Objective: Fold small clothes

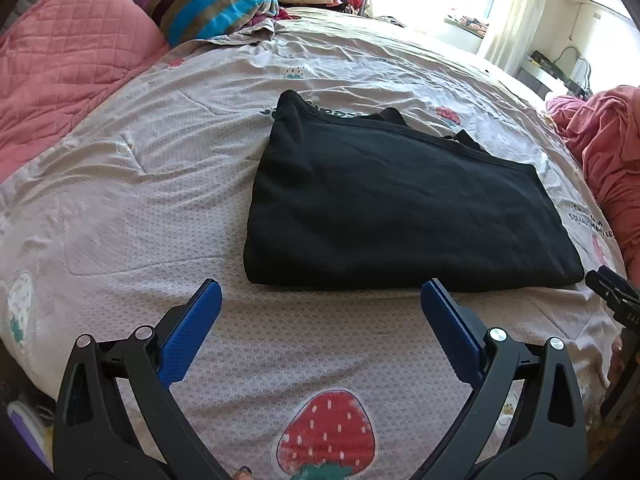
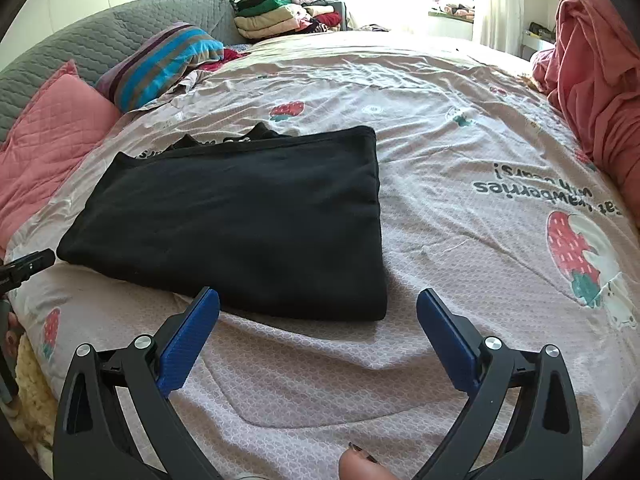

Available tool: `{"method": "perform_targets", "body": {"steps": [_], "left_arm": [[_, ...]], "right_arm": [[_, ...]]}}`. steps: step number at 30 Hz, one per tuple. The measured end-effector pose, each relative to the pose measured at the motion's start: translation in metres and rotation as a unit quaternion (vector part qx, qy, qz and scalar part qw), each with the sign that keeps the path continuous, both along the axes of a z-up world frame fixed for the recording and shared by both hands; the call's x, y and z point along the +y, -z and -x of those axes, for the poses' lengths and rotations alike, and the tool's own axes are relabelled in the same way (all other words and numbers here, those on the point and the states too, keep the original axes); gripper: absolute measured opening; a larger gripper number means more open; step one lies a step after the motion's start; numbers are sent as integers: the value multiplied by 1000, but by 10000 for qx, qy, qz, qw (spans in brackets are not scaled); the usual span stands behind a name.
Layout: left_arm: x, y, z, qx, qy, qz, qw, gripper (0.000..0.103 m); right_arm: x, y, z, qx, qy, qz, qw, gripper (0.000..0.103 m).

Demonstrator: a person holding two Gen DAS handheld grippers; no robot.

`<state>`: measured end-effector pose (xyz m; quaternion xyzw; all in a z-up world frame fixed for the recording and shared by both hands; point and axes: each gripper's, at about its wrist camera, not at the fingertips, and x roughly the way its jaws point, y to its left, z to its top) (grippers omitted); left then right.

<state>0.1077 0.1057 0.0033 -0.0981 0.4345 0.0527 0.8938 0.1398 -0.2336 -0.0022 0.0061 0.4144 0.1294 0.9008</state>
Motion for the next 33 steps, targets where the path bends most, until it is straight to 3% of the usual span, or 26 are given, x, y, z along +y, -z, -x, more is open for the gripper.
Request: {"method": "perform_targets", "body": {"steps": [16,33], "left_arm": [[6,-12,16,-197,-159,-53,9997,93],[65,-22,31,-435,-871,32,9952,93]], "right_arm": [[23,-20,14,-244,-313,-93,9992,98],[128,-29,11,-390,-1413,29,9892,98]]}}
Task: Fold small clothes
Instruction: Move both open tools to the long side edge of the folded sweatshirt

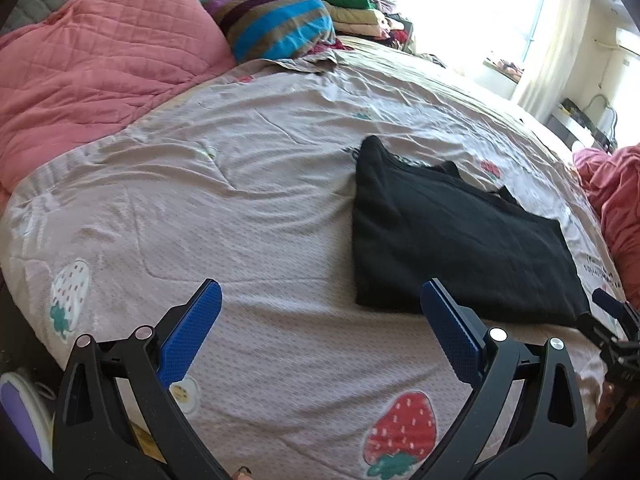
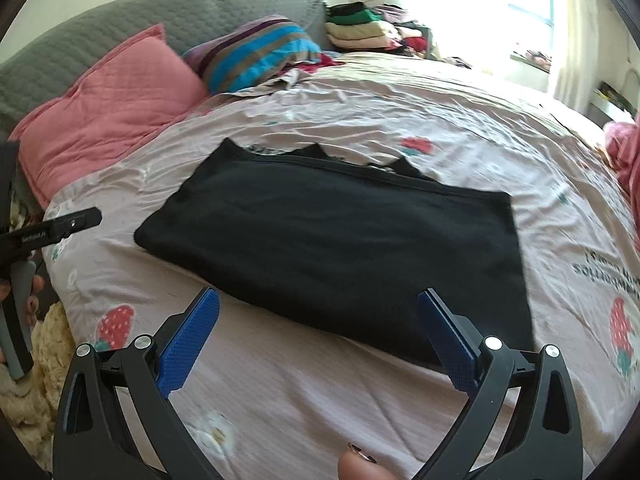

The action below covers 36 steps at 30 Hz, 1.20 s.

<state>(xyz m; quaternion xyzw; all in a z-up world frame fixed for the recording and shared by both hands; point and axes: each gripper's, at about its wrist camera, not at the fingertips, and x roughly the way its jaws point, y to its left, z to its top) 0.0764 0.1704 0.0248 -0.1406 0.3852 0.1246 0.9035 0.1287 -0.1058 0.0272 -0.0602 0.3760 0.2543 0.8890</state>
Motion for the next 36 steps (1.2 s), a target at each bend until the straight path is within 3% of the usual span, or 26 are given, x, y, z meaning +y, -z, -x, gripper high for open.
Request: {"method": "perform_targets", "body": {"steps": [19,36], "left_arm": [[41,14,-33,152,-135,88,9998,93],[46,32,-78,452,87,48,9989,93]], "right_arm": [[103,16,-6,-259,-873,545,9944,98],[164,60,-14,-901,-1180,1820,9720,98]]}}
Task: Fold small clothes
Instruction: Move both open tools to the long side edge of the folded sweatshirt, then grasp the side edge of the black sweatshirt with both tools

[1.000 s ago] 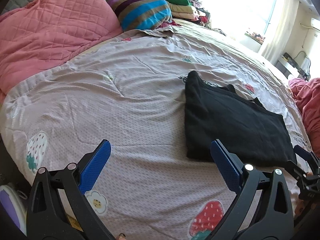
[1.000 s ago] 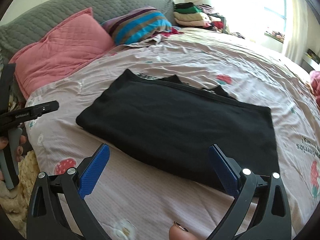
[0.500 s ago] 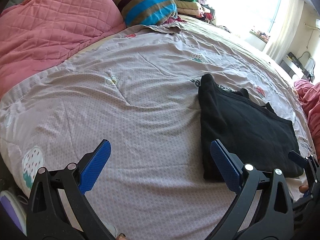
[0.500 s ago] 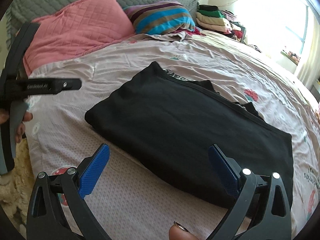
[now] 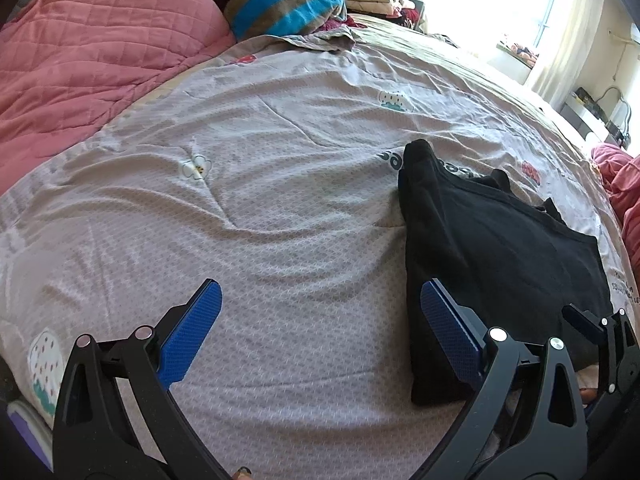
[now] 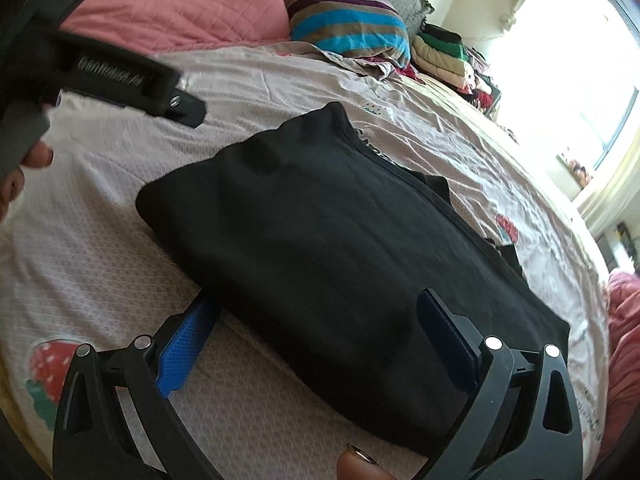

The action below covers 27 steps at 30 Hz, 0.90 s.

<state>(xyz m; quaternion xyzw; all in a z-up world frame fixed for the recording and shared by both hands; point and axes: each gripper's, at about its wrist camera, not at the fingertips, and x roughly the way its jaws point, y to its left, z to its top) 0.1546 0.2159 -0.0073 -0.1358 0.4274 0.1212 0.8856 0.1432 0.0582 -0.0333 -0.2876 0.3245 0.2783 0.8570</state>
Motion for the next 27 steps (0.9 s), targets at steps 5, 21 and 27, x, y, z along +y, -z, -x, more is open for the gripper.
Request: {"method": "perform_targets", "body": {"steps": [5,21,27], "left_arm": [[1,3,-13,42,43,-3,10000,93],[0,15,-51,195,174,225,9994,93],[0,18,-70,261,252,426,9984,93]], "right_arm": [[13,4,-5,-175,-61,119,9998,98],[34,4,-9,-632,-198,129,9977,97],[34,0,-1,-774,-305,42,9965,80]]}}
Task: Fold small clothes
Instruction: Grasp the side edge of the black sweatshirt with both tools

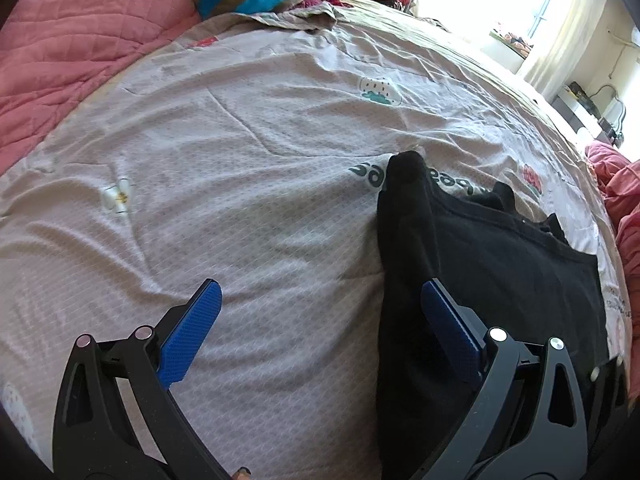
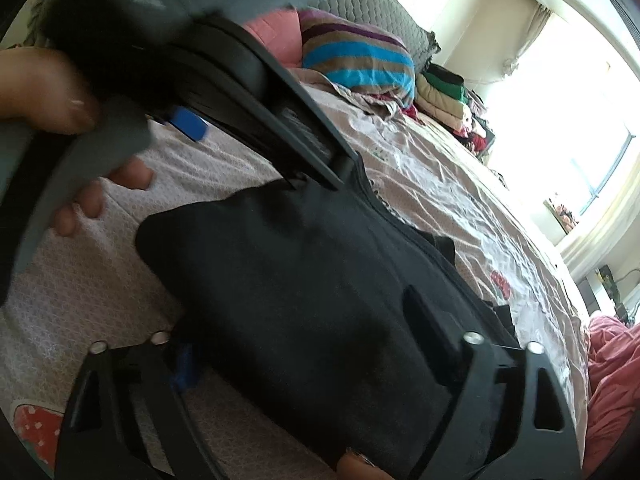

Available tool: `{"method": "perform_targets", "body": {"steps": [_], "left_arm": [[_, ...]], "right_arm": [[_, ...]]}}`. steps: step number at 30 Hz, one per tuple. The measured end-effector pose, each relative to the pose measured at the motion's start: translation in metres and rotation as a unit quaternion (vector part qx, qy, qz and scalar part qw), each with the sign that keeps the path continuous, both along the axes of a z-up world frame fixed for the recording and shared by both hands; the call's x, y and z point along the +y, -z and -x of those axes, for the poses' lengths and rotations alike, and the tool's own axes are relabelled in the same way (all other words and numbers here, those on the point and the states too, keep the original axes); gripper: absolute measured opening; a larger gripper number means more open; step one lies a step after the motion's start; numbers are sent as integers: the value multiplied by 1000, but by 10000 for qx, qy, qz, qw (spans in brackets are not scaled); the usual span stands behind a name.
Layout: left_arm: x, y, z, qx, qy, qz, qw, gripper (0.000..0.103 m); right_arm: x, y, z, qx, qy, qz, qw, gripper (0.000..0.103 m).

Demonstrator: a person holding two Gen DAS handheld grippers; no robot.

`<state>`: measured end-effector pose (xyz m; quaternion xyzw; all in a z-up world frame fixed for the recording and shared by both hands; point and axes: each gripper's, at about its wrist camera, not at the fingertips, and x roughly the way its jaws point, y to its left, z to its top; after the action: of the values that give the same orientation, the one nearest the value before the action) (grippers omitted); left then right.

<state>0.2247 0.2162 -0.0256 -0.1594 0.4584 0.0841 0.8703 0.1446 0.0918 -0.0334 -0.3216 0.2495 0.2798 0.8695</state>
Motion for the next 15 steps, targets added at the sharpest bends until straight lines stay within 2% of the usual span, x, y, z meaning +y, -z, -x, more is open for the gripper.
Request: {"method": "perform_targets", "body": {"steps": [2,4,7,9,15], "left_arm": [[1,3,-7,62,22,87,9999,93],[2,5,-12,122,39,183,9998,93],[3,7,-17,175,72,439,9989,93],[0,7,-21,188,124,584,9980,93],[-15,5,-32,182,351,841,9957,93]], "right_arm": [[-1,-2,2,-34,-79,-55,9999,69],[-4,-6,6,-49,-207,-164,9996,44],[-6,-10,14,-192,-334,-255,9989,18],[-8,-12,19,-366,-340,-265,9984,16],[-18,-20,23,-508,-274,-488,9971,12]]}}
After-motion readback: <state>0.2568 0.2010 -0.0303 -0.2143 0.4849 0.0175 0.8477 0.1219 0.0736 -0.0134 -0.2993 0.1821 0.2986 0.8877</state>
